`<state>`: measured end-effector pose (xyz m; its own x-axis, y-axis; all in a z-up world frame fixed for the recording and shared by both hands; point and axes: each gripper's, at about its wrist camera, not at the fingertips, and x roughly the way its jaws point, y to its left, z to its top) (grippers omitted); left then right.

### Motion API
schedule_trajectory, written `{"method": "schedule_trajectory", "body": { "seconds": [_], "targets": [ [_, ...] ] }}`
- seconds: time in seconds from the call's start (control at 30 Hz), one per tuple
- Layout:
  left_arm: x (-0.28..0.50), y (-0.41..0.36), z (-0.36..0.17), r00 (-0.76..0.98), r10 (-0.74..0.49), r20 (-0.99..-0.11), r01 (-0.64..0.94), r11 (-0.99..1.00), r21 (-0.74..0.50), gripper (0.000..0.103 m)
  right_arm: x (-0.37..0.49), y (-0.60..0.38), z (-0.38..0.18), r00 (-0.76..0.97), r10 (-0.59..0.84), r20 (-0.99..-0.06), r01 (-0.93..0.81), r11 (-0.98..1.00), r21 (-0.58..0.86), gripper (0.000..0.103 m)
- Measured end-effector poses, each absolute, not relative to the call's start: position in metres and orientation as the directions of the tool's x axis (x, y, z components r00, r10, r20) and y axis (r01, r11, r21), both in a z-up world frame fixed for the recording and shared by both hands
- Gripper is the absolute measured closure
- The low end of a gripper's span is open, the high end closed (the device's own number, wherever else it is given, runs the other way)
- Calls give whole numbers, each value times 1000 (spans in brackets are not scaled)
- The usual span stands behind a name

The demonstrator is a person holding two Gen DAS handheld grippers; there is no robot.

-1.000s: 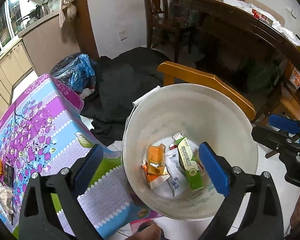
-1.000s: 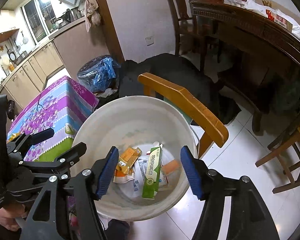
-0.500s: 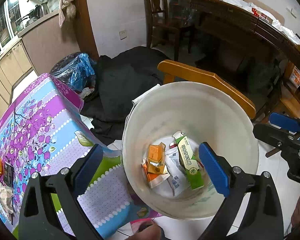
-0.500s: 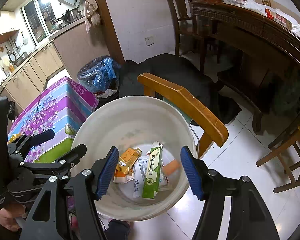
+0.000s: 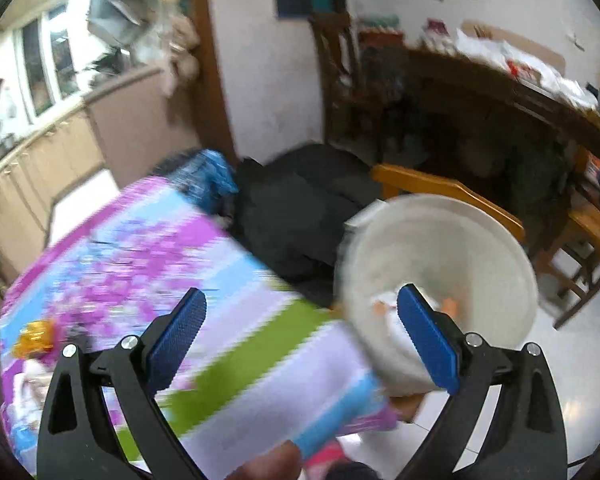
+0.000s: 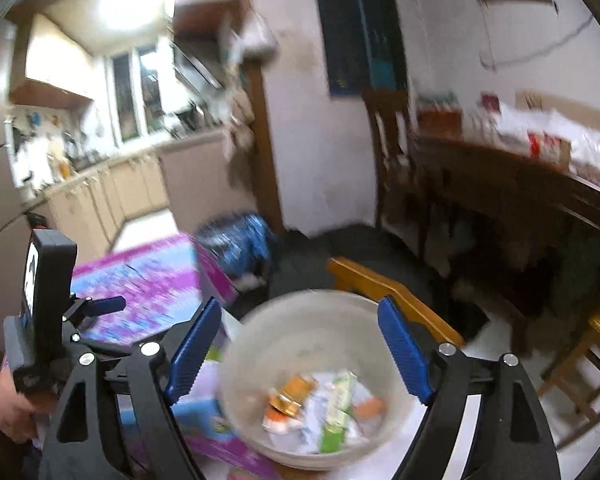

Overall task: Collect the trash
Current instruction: 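Move both tools back over the table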

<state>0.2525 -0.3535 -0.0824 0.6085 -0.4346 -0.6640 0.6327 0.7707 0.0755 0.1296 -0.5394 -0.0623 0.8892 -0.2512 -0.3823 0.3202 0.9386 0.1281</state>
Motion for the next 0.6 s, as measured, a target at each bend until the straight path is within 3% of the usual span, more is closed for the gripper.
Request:
{"method": "schedule_trajectory", "body": {
  "seconds": [0.27, 0.6],
  "targets": [
    [280, -190, -58, 726, -357, -588, 477, 877, 56, 10, 170, -441, -75, 944, -7, -329, 74, 979, 192, 19],
    [321, -27, -90, 673, -330, -662, 421, 907, -25, 10, 234, -324, -93, 894, 207, -397, -136, 971, 199, 19]
  ]
}}
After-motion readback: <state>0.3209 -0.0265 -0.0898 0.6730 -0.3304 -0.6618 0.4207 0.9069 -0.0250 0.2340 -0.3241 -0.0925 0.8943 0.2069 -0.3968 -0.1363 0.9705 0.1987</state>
